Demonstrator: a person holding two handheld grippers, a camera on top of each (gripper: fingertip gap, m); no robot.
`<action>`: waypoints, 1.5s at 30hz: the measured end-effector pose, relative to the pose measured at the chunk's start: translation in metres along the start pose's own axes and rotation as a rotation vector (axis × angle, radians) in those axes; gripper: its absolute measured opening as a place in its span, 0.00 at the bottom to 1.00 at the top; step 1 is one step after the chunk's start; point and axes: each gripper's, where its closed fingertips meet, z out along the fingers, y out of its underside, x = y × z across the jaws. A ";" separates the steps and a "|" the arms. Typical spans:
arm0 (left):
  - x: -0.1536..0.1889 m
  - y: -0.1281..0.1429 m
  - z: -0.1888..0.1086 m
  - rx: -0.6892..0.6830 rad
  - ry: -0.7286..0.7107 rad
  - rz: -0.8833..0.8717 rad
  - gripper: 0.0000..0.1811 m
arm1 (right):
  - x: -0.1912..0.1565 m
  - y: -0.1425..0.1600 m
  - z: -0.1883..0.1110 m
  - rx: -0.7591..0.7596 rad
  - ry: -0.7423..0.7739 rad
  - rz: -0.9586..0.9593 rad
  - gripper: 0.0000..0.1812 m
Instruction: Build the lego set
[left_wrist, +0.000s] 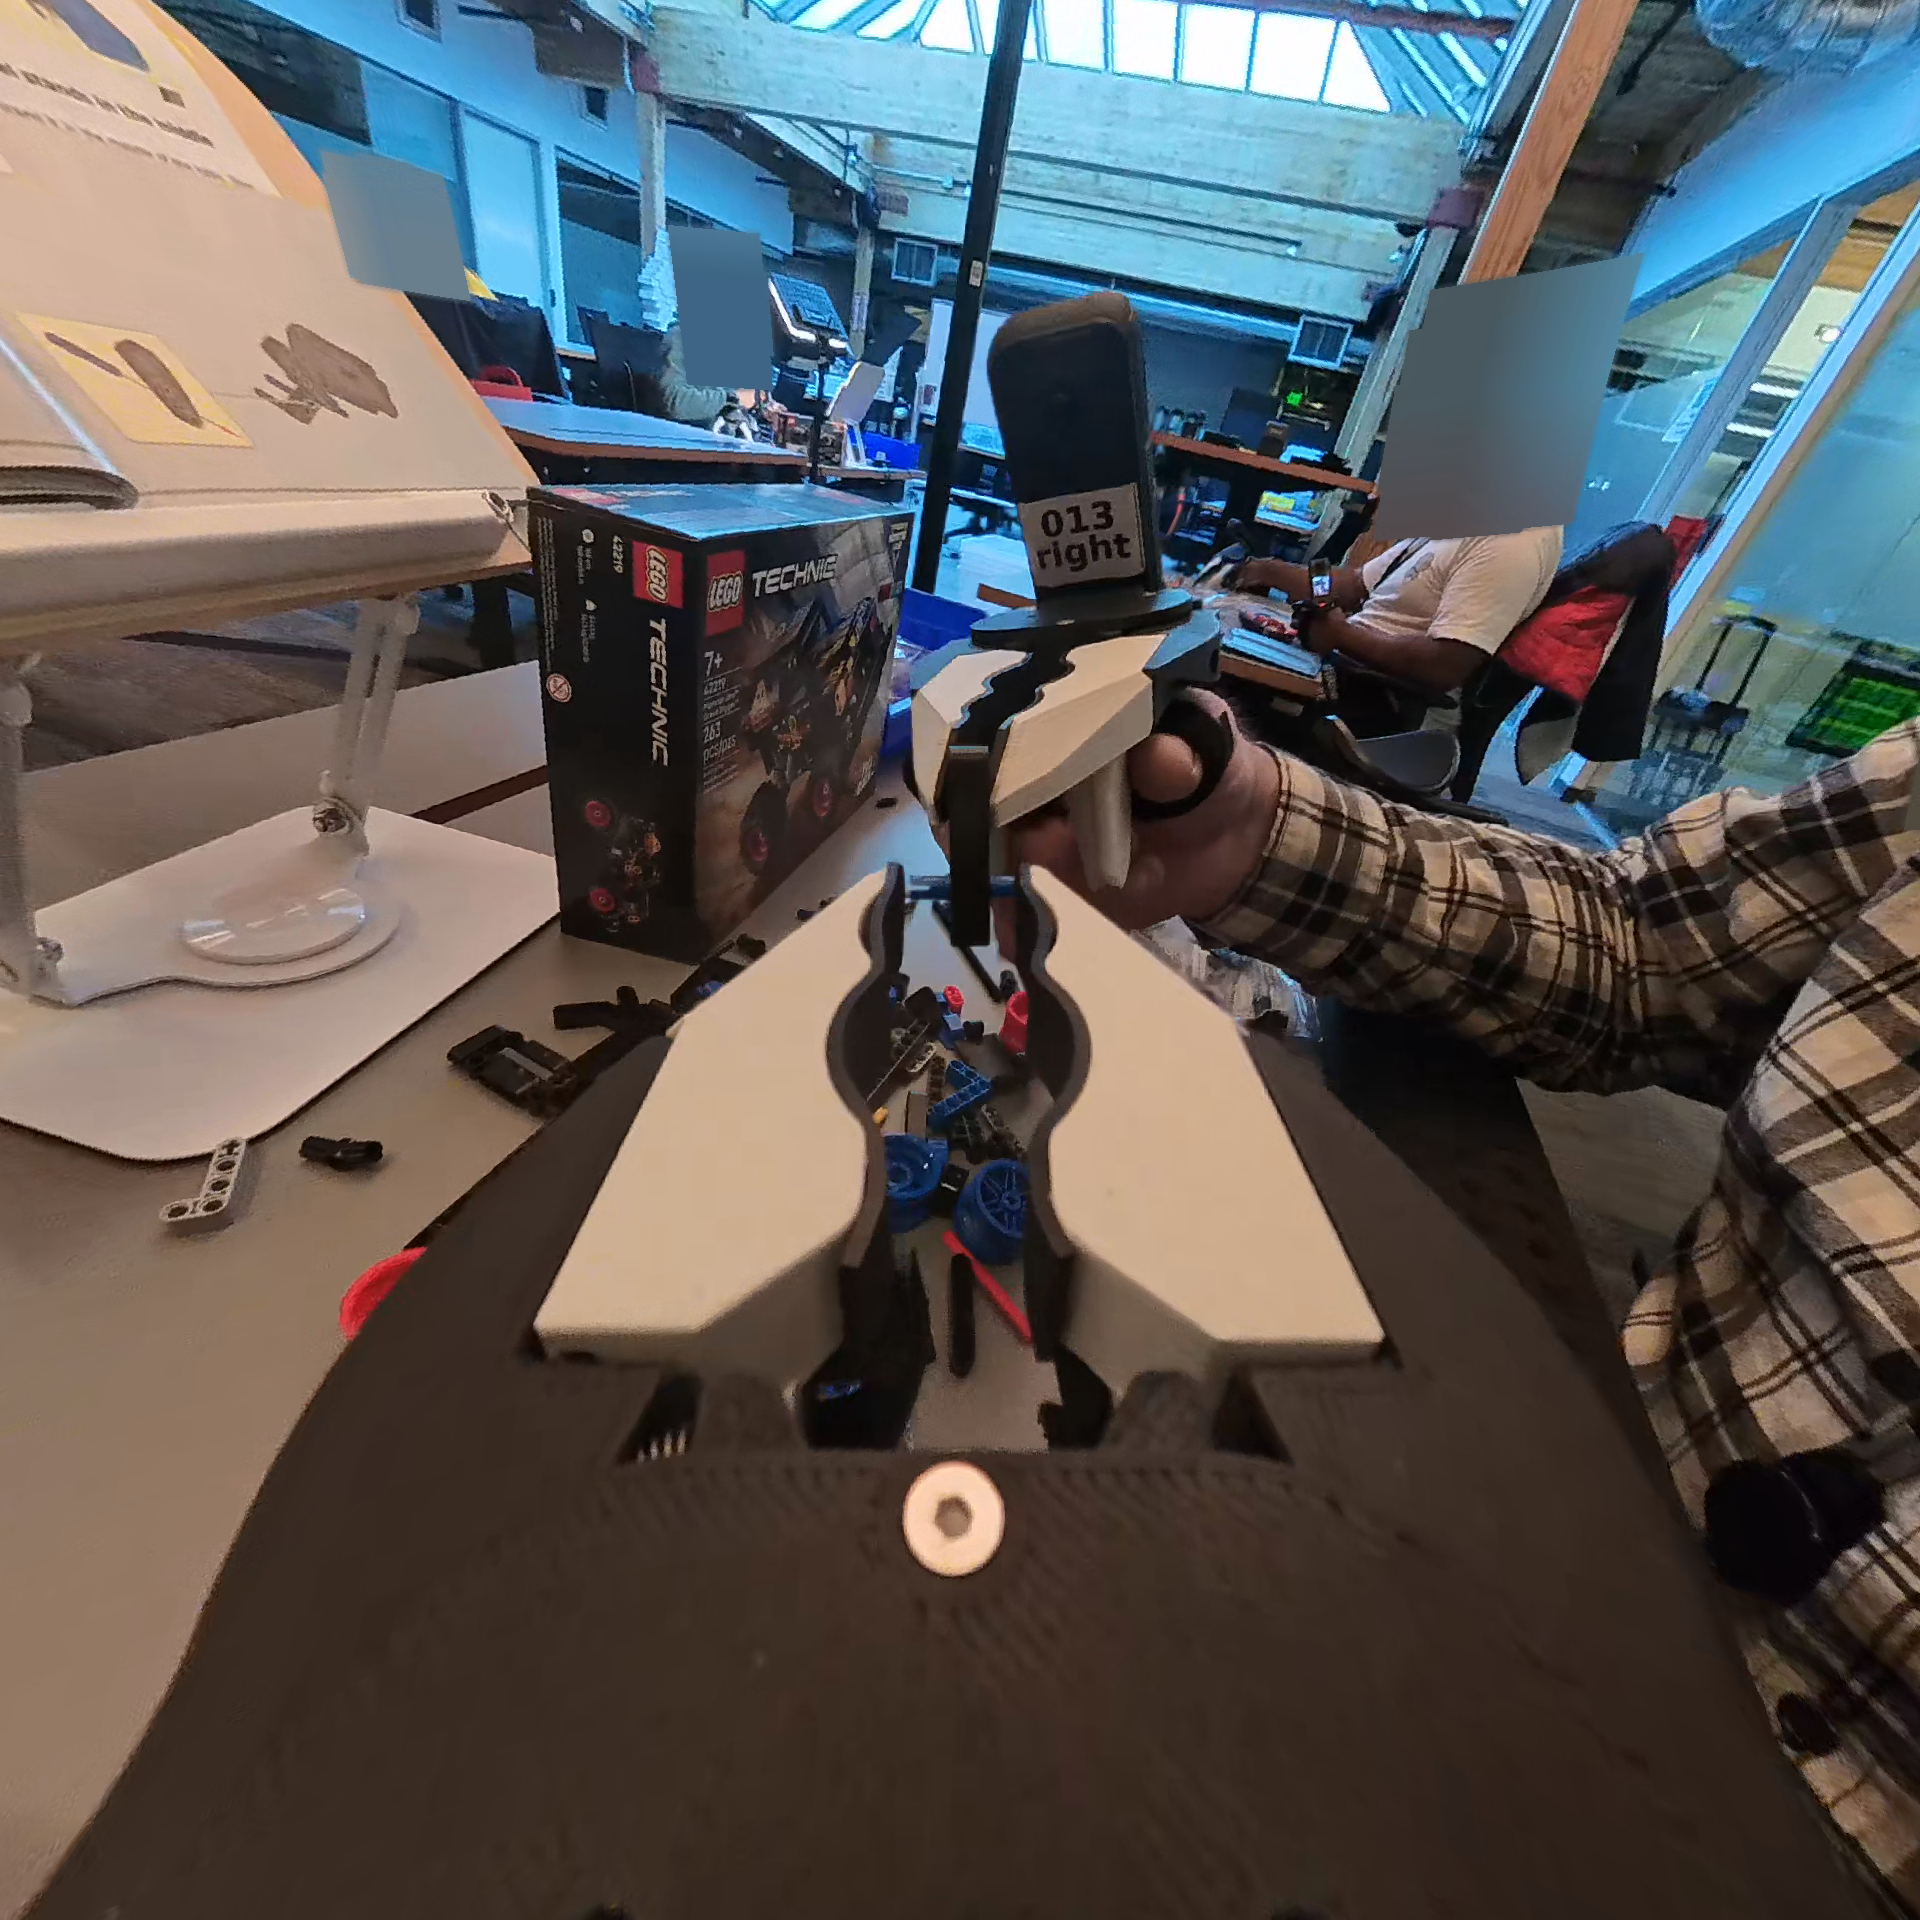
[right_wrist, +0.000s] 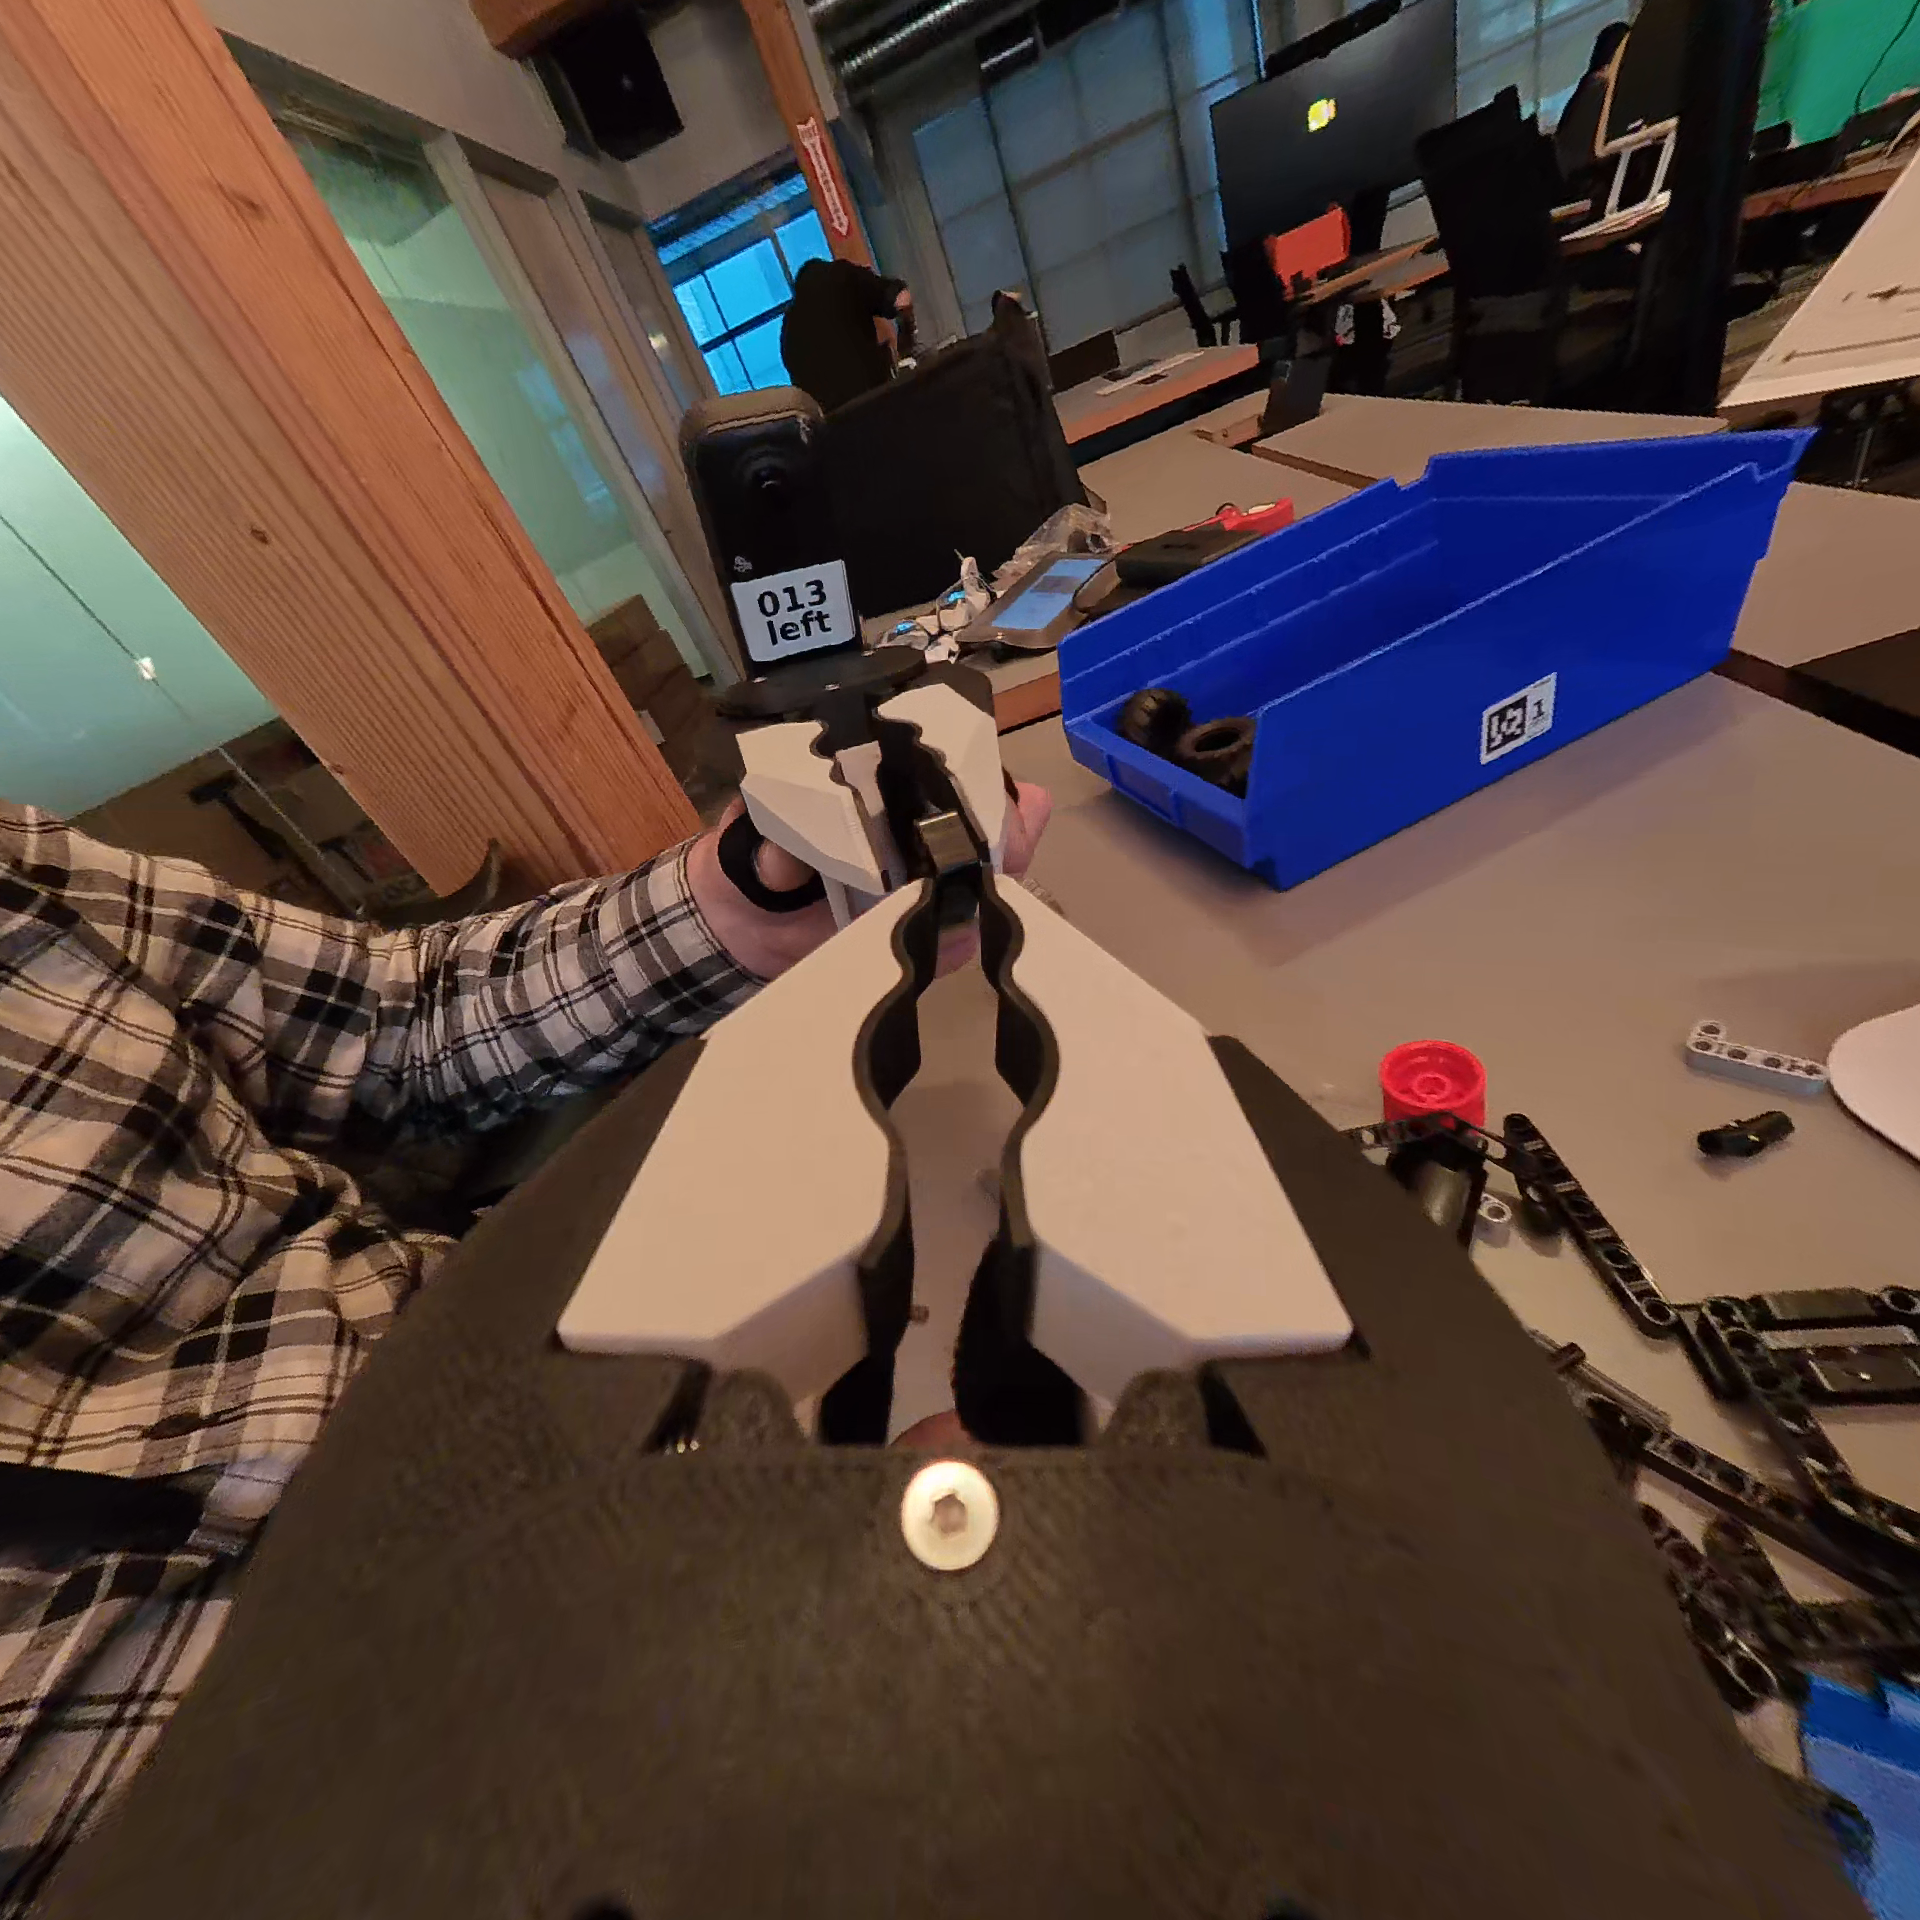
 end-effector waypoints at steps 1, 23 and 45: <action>0.001 0.001 0.000 -0.007 -0.002 0.008 0.10 | -0.001 0.001 0.002 -0.006 -0.002 -0.003 0.03; 0.016 0.017 -0.029 -0.125 -0.074 0.175 0.03 | -0.027 0.018 0.043 -0.162 -0.028 -0.164 0.08; 0.006 0.032 -0.103 -0.413 -0.239 0.274 0.17 | -0.042 0.049 0.089 -0.384 -0.066 -0.406 0.03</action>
